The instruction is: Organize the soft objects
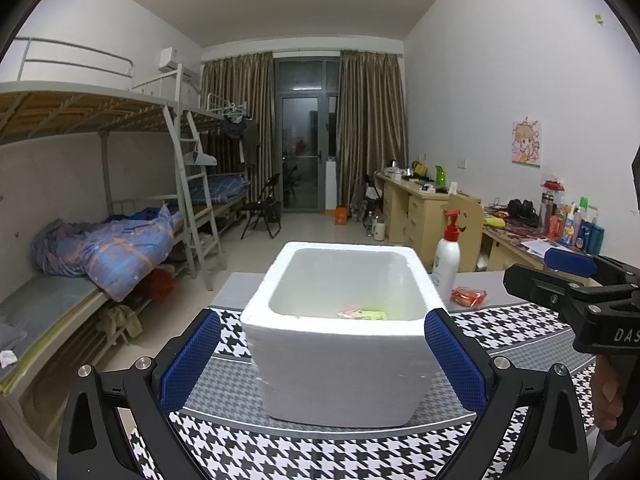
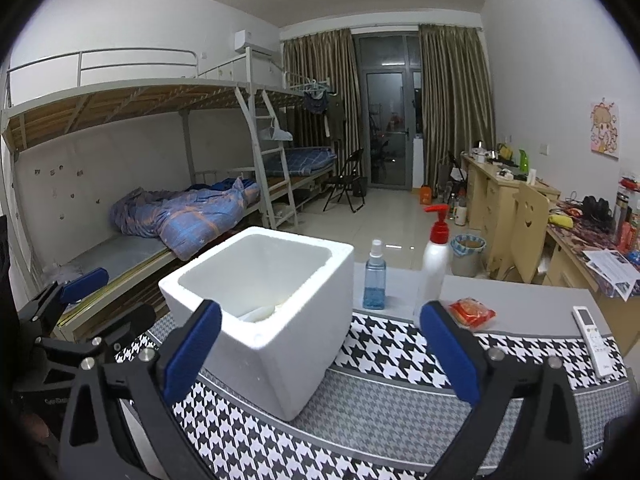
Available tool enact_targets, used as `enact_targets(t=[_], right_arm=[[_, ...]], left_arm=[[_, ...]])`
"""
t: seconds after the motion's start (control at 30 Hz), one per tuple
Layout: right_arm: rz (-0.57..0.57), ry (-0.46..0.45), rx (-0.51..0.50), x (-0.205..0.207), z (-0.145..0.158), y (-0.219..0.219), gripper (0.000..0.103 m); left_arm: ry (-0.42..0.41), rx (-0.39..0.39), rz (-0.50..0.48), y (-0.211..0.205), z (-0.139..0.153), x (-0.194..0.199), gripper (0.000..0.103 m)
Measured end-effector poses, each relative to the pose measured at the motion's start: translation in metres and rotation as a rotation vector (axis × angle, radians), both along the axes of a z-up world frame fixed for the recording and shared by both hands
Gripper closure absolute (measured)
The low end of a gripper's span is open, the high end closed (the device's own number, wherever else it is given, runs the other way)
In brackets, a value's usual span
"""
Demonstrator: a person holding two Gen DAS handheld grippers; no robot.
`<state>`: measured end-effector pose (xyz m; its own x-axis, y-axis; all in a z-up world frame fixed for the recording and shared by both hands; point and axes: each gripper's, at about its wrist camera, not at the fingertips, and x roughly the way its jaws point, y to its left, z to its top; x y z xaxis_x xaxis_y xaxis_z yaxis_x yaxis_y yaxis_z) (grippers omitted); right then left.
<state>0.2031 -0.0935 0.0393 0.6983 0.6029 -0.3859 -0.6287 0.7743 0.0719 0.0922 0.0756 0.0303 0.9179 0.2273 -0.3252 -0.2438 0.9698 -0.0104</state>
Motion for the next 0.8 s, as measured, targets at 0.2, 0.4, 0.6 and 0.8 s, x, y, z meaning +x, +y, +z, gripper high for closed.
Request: enact_targets(t=[0.2,0.4,0.6,0.8], right_arm=[[-0.03,-0.018,0.006,-0.01,-0.002,-0.02,0.001],[-0.057,-0.029,0.033,-0.019,-0.007,-0.041,0.001],[-0.064,-0.036,0.033,-0.027,-0.012,-0.049,0.001],[-0.083,-0.044,0.05,-0.035,-0.016,-0.061,0.001]], left_arm=[[-0.011,0.007,-0.018,-0.01,0.003,-0.005,0.001],[-0.019,0.011,-0.027,-0.018,0.006,-0.01,0.001],[-0.03,0.012,-0.044,-0.026,0.008,-0.015,0.001],[-0.035,0.007,-0.054,-0.033,0.006,-0.021,0.001]])
